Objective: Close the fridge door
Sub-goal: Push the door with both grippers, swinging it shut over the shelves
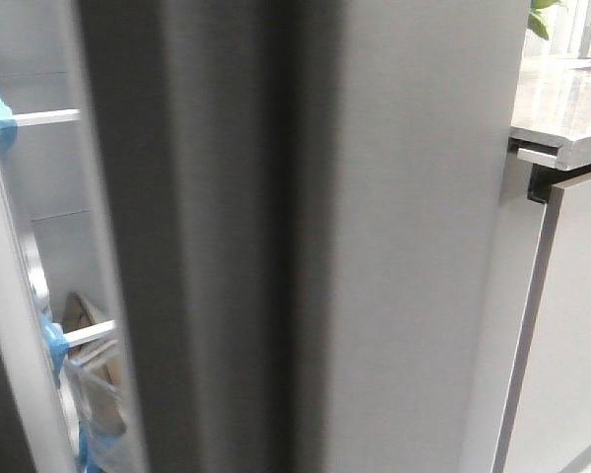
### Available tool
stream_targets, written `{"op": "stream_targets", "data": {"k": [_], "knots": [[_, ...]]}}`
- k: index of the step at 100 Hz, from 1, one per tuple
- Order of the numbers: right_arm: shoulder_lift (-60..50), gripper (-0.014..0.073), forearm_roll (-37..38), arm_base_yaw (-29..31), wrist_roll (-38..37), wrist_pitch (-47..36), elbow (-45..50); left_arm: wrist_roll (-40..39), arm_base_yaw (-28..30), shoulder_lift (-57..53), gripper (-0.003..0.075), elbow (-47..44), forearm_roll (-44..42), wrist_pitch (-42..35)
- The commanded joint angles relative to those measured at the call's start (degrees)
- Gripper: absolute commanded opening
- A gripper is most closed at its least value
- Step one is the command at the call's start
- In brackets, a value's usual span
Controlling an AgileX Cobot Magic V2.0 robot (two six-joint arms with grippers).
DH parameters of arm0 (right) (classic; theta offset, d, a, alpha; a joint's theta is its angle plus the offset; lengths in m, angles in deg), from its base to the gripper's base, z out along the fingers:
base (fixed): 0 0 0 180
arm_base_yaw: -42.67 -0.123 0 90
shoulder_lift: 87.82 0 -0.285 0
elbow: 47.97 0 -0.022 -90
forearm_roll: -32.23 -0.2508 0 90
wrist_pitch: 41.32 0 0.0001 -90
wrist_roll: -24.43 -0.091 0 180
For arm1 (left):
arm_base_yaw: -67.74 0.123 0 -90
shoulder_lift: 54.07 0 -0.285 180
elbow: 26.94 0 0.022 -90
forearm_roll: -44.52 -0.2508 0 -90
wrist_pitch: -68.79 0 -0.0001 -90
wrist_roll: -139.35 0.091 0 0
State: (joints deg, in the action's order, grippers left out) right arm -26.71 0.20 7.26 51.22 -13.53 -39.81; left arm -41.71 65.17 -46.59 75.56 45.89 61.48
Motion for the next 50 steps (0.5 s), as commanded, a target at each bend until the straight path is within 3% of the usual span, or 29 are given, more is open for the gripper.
{"op": "stream_targets", "data": {"k": [1,50], "knots": [[2.2,-0.0044,-1.3,-0.4,1.2,-6.6,-1.7,-0.3,-0.2,-1.2,-0.0020,-2.0,0.4,-4.1],[18.9,-0.0044,-1.2,-0.5,2.8,-12.8,-10.2,-0.3,-0.2,-1.2,-0.0020,-2.0,0.4,-4.1]]}}
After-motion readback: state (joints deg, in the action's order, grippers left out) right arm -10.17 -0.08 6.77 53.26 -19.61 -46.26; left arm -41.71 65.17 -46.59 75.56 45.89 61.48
